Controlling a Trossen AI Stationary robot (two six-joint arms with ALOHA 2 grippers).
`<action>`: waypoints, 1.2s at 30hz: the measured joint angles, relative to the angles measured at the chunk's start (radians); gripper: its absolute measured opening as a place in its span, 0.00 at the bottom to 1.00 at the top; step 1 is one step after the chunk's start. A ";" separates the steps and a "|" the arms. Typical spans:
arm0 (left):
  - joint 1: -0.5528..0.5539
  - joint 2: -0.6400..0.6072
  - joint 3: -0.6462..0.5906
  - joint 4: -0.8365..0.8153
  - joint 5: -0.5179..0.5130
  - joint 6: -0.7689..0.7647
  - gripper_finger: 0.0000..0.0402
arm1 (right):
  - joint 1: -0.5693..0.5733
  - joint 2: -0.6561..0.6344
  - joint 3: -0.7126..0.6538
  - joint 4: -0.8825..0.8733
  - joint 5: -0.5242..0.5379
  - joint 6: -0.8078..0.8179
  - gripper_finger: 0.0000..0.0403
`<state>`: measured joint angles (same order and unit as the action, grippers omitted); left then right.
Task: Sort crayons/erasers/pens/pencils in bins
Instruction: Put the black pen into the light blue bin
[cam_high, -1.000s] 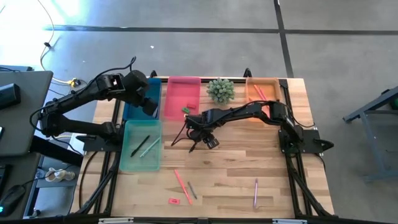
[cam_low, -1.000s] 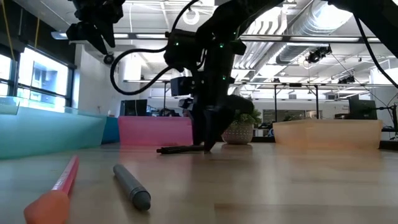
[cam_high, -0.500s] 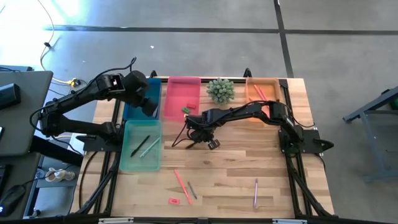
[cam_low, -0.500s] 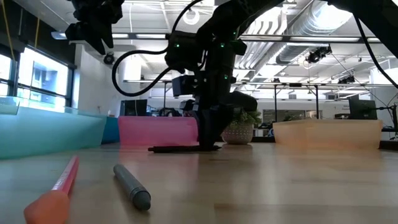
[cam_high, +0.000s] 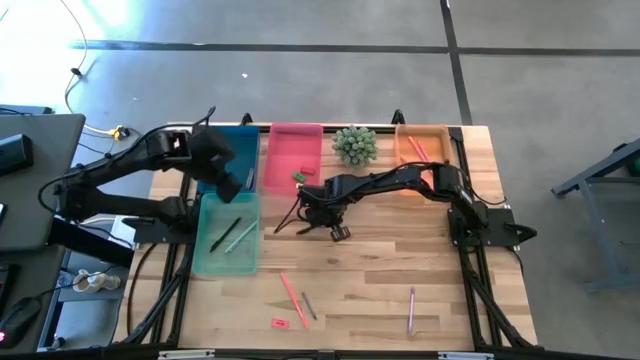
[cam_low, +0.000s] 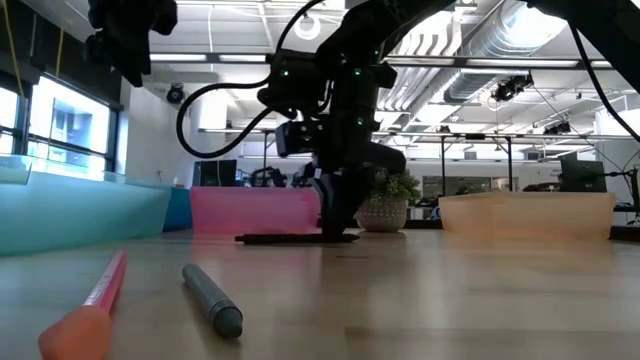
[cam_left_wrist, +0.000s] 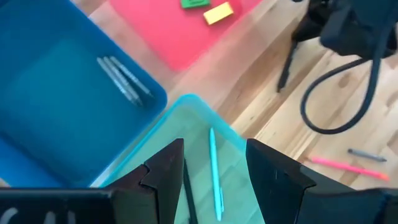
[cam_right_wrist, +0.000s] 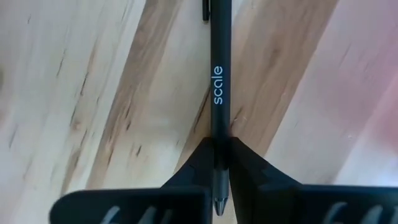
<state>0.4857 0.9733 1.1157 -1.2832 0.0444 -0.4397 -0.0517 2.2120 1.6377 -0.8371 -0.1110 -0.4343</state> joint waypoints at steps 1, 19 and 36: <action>-0.011 -0.019 -0.018 0.021 0.000 -0.002 0.40 | 0.000 -0.001 0.000 0.000 -0.002 0.019 0.02; -0.153 -0.134 -0.158 0.184 0.068 0.108 0.40 | 0.042 -0.041 -0.007 0.031 -0.139 0.326 0.02; -0.265 -0.248 -0.311 0.425 0.181 0.167 0.40 | 0.090 -0.187 -0.003 0.257 -0.155 0.527 0.02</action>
<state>0.2207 0.7255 0.8046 -0.8577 0.2253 -0.2729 0.0380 2.0252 1.6350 -0.5805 -0.2657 0.0926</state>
